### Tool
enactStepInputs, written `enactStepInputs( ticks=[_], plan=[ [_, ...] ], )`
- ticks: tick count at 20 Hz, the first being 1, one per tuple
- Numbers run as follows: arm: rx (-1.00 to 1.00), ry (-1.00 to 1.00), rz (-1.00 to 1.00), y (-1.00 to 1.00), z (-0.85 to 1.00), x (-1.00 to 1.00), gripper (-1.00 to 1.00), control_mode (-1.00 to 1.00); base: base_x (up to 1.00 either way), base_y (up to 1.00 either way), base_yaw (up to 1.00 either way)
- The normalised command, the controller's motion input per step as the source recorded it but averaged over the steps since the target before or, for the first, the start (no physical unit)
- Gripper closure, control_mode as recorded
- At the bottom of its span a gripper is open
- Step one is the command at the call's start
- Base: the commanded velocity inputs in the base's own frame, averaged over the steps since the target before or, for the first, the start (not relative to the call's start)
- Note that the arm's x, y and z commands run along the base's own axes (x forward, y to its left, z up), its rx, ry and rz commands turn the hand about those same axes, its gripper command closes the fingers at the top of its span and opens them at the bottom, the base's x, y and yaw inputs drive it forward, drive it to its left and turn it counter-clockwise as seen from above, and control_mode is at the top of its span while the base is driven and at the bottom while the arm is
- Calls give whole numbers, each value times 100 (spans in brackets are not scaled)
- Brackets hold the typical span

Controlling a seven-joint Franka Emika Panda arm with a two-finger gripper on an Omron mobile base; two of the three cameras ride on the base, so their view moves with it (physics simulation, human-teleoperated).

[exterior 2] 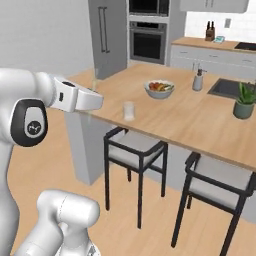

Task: Take a straw from the drawer in front and place it inside the glass cup on the dining counter.

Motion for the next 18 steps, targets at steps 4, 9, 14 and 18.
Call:
enactStepInputs(
  ticks=[4,9,14,18],
  plan=[
    [0,0,0,0,0,0,100,100,69,100,-31],
    [0,0,0,0,0,0,100,100,69,100,-34],
    [0,0,0,0,0,0,100,100,74,73,-34],
    [0,0,0,0,0,0,100,100,74,28,-36]
  ],
)
